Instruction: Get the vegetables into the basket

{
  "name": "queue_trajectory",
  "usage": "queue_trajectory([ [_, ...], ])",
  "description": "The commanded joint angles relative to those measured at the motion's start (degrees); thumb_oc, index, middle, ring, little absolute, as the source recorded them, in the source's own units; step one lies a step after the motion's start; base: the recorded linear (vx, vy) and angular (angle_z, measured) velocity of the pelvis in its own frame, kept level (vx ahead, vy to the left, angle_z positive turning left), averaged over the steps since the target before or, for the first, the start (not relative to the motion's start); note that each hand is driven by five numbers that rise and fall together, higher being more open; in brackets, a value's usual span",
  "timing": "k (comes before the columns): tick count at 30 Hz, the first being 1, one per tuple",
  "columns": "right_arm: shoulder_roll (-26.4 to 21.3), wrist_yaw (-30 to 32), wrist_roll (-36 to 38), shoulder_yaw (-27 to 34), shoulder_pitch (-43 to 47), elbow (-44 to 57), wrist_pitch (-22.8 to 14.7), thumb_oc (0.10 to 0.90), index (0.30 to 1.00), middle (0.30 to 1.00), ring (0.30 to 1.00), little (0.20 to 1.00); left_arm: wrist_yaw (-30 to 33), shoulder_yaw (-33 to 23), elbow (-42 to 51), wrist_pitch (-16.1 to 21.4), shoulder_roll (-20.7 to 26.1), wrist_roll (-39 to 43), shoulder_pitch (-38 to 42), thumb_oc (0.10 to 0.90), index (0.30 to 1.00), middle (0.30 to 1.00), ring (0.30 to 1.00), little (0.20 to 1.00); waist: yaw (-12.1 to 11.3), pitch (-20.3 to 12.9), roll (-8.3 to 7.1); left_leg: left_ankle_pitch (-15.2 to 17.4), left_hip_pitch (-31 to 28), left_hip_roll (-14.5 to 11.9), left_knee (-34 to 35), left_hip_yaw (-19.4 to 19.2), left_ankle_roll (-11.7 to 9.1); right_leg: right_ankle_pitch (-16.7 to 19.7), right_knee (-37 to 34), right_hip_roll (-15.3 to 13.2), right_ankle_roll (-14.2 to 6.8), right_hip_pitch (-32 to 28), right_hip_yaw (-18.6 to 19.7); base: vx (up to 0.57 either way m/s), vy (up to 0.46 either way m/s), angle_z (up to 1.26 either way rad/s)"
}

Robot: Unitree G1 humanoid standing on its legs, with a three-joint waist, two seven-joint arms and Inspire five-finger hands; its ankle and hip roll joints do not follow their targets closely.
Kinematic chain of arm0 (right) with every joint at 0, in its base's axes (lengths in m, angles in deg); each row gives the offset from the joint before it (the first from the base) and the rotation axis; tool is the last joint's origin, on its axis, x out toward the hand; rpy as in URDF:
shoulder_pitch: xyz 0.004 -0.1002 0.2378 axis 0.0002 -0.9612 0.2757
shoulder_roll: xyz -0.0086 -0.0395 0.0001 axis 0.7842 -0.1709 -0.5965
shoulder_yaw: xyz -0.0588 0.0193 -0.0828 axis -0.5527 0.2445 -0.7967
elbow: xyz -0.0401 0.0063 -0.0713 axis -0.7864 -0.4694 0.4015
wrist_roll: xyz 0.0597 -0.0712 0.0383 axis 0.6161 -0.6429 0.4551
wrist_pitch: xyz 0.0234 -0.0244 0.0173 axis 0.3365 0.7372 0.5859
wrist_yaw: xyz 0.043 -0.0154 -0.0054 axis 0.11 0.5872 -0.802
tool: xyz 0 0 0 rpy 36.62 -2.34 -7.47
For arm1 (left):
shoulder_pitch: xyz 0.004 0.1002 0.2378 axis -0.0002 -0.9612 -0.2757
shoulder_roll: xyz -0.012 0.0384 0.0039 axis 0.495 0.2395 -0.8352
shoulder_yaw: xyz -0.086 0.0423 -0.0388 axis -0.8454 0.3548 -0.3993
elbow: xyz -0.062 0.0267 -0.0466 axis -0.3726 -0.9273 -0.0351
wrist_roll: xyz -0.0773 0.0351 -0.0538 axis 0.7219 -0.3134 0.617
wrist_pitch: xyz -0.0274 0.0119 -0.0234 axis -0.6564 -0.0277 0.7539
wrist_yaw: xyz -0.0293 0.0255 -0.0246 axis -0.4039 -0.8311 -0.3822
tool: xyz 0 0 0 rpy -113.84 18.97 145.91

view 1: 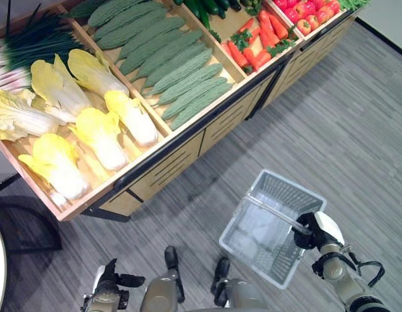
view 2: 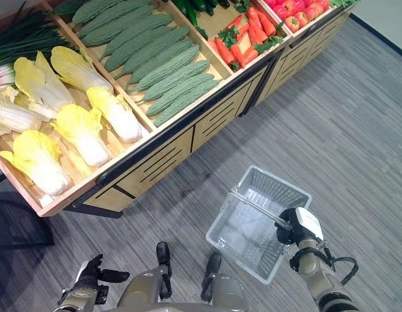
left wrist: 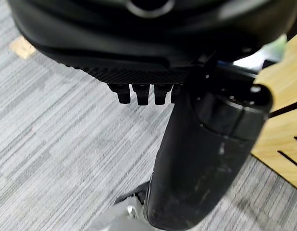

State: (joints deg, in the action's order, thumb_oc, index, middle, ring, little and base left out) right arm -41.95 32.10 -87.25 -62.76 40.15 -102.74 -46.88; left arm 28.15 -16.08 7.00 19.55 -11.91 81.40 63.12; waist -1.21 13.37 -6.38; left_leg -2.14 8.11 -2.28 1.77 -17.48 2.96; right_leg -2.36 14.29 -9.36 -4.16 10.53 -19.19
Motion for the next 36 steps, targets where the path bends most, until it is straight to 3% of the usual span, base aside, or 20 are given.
queue_trajectory([
  [1,-4.2,3.1,2.5,1.5,2.0,2.4,-1.8,0.400,0.300,0.300,0.300,0.300,1.4,-1.0,0.4,0.9,2.3,-0.4,-1.5,0.900,1.000,1.000,1.000,1.000,0.4,0.5,0.28,0.1,-1.0,-1.6,-1.0,2.2,-4.0,11.7,4.5,-4.4,-8.0,-0.3,8.0,0.11,0.082,0.07],
  [4,-4.2,3.2,3.3,0.7,3.1,-0.7,-2.0,0.400,0.300,0.300,0.300,0.300,1.7,-0.8,-0.2,1.3,2.6,0.1,-0.5,0.900,1.000,1.000,1.000,1.000,1.6,1.5,1.28,0.1,-2.4,-2.2,-0.4,4.5,-5.0,8.3,-0.9,-1.9,-6.6,3.1,12.0,0.12,-0.064,0.44],
  [5,-4.1,3.3,3.9,0.7,3.4,-1.7,-2.0,0.400,0.300,0.300,0.300,0.300,1.7,-0.8,-0.5,1.4,2.6,0.3,0.0,0.900,1.000,1.000,1.000,1.000,1.9,1.7,1.18,0.4,-2.4,-2.3,-0.8,5.5,-5.4,8.5,-3.7,-2.0,-6.7,3.7,13.2,0.17,-0.258,0.58],
  [6,-3.8,3.7,5.1,0.9,3.6,-4.2,-2.0,0.400,0.300,0.300,0.300,0.300,2.1,-0.7,-1.0,1.5,2.8,0.8,1.0,0.900,1.000,1.000,1.000,1.000,2.6,2.1,0.81,1.1,-2.4,-2.3,-1.9,8.0,-6.1,10.1,-8.5,-2.3,-7.3,5.5,17.3,0.14,-0.210,0.53],
  [7,-3.8,3.7,5.2,0.9,3.6,-4.3,-2.0,0.400,0.300,0.300,0.300,0.300,2.1,-0.7,-1.0,1.5,2.8,0.8,1.0,0.900,1.000,1.000,1.000,1.000,2.7,2.2,0.87,1.3,-2.4,-2.4,-2.0,8.1,-6.1,10.1,-8.6,-2.3,-7.3,5.4,17.2,0.25,-0.337,1.09],
  [8,-3.2,3.8,6.2,1.2,3.1,-8.4,-1.9,0.400,0.300,0.300,0.300,0.300,2.3,-0.4,-1.9,1.8,2.8,1.4,2.1,0.900,1.000,1.000,1.000,1.000,3.4,2.4,0.92,2.3,-2.4,-2.5,-3.3,11.4,-6.7,11.6,-11.2,-2.5,-7.8,6.8,21.4,0.21,-0.267,1.19],
  [12,-2.0,2.8,7.5,1.9,3.1,-18.3,-1.4,0.400,0.300,0.300,0.300,0.300,2.5,-0.7,-3.8,2.0,2.0,1.7,2.2,0.900,1.000,1.000,1.000,1.000,3.2,1.9,0.60,2.8,-2.7,-2.7,-4.6,15.4,-7.7,10.9,-11.2,-2.2,-7.4,5.0,19.6,0.20,-0.341,1.19],
  [15,-1.7,2.5,9.1,3.8,3.1,-25.7,-0.9,0.400,0.300,0.300,0.300,0.300,2.5,-1.5,-5.1,1.4,0.9,2.4,1.3,0.900,1.000,1.000,1.000,1.000,2.8,0.2,1.68,0.6,-2.6,-5.6,-3.4,17.7,-9.4,8.6,-11.8,0.5,-5.4,2.5,16.1,0.17,-0.404,0.72],
  [17,-1.5,2.4,10.1,4.8,2.2,-26.7,-0.9,0.400,0.300,0.300,0.300,0.300,2.7,-1.5,-5.3,1.3,0.3,2.3,1.3,0.900,1.000,1.000,1.000,1.000,3.1,-0.2,2.21,-1.1,-2.1,-6.7,-3.3,17.4,-10.0,8.1,-12.4,0.8,-4.7,1.0,13.8,0.10,-0.310,0.72],
  [18,-1.2,2.8,10.9,6.0,0.8,-27.7,-0.7,0.400,0.300,0.300,0.300,0.300,3.0,-2.0,-6.1,0.8,-0.3,2.7,0.9,0.900,1.000,1.000,1.000,1.000,3.6,-0.9,2.86,-2.6,-1.7,-7.3,-3.5,14.4,-10.2,7.6,-13.4,1.0,-4.2,-0.6,11.5,0.07,-0.225,0.92],
  [20,-1.2,2.8,10.9,6.0,0.8,-27.7,-0.7,0.400,0.300,0.300,0.300,0.300,3.0,-2.0,-6.1,0.8,-0.3,2.7,0.9,0.900,1.000,1.000,1.000,1.000,3.6,-0.9,2.88,-2.6,-1.8,-7.3,-3.5,14.5,-10.3,7.6,-13.5,1.0,-4.2,-0.7,11.4,0.02,-0.119,0.69],
  [21,-0.1,3.3,11.7,6.8,-0.3,-29.1,-0.5,0.400,0.300,0.300,0.300,0.300,4.3,-3.3,-7.0,0.3,-0.9,3.2,0.8,0.900,1.000,1.000,1.000,1.000,4.3,-1.5,3.83,-4.4,-1.7,-8.4,-2.5,7.7,-10.5,7.1,-14.3,0.8,-3.9,-2.0,8.4,-0.01,-0.097,0.72],
  [22,0.5,3.6,11.7,6.7,-0.7,-29.0,-0.4,0.400,0.300,0.300,0.300,0.300,5.0,-4.0,-7.2,0.2,-1.1,3.7,0.7,0.900,1.000,1.000,1.000,1.000,4.5,-1.8,4.11,-5.1,-1.8,-8.6,-1.8,6.2,-10.7,7.2,-14.7,0.8,-3.8,-2.3,7.7,0.00,-0.099,0.93],
  [26,2.9,4.4,10.9,5.0,-1.0,-30.8,-0.3,0.400,0.300,0.300,0.300,0.300,11.9,-9.3,-8.2,1.0,-0.4,5.8,0.4,0.900,1.000,1.000,1.000,1.000,4.3,-3.4,4.61,-5.2,-3.6,-8.6,1.2,5.6,-11.3,8.1,-17.0,1.1,-4.5,-3.3,7.3,0.04,0.007,0.26],
  [27,3.8,5.0,10.9,4.6,-0.9,-31.5,-0.4,0.400,0.300,0.300,0.300,0.300,15.4,-12.7,-8.4,1.6,0.4,8.5,0.7,0.900,1.000,1.000,1.000,1.000,4.2,-3.6,4.60,-5.2,-4.1,-8.6,1.9,5.2,-11.3,8.6,-17.7,0.9,-4.7,-3.6,7.3,0.01,0.051,-0.18],
  [28,5.0,5.5,10.9,4.1,-1.1,-32.3,-0.3,0.400,0.300,0.300,0.300,0.300,20.1,-17.0,-7.6,3.5,1.3,12.6,1.6,0.900,1.000,1.000,1.000,1.000,4.1,-3.7,4.61,-4.9,-4.5,-8.4,2.5,4.9,-11.4,9.0,-18.4,0.5,-5.1,-3.7,7.4,0.00,0.049,-0.12],
  [29,5.0,5.5,10.9,4.0,-1.0,-32.3,-0.3,0.400,0.300,0.300,0.300,0.300,20.1,-17.0,-7.6,3.5,1.3,12.6,1.6,0.900,1.000,1.000,1.000,1.000,4.1,-3.9,4.56,-5.0,-4.3,-8.4,2.5,4.9,-11.4,9.1,-18.4,0.5,-5.1,-3.5,7.4,-0.01,0.084,-0.04],
  [30,5.9,5.5,11.1,3.4,-0.8,-33.0,-0.1,0.400,0.300,0.300,0.300,0.300,24.2,-21.6,-6.3,6.7,2.3,19.2,2.7,0.900,1.000,1.000,1.000,1.000,4.1,-3.9,4.46,-4.6,-5.0,-8.2,2.8,4.6,-11.4,9.4,-18.5,0.0,-5.4,-3.5,7.9,0.01,0.080,-0.03],
  [33,6.2,5.0,10.3,2.3,-0.5,-33.6,0.2,0.400,0.300,0.300,0.300,0.300,25.2,-22.1,-3.8,8.6,3.2,21.9,4.0,0.900,1.000,1.000,1.000,1.000,4.6,-4.1,4.21,-4.1,-5.8,-7.9,3.0,4.3,-11.2,9.7,-18.2,-0.5,-5.6,-3.8,8.4,0.02,0.070,-0.07],
  [36,6.3,5.5,9.3,1.7,-0.5,-33.1,-0.2,0.400,0.300,0.300,0.300,0.300,28.7,-21.6,0.6,10.2,5.3,19.5,5.1,0.900,1.000,1.000,1.000,1.000,4.9,-4.0,4.14,-3.5,-6.6,-7.5,3.2,4.2,-11.2,9.8,-18.2,-0.9,-6.0,-4.3,8.5,0.02,0.081,-0.08],
])
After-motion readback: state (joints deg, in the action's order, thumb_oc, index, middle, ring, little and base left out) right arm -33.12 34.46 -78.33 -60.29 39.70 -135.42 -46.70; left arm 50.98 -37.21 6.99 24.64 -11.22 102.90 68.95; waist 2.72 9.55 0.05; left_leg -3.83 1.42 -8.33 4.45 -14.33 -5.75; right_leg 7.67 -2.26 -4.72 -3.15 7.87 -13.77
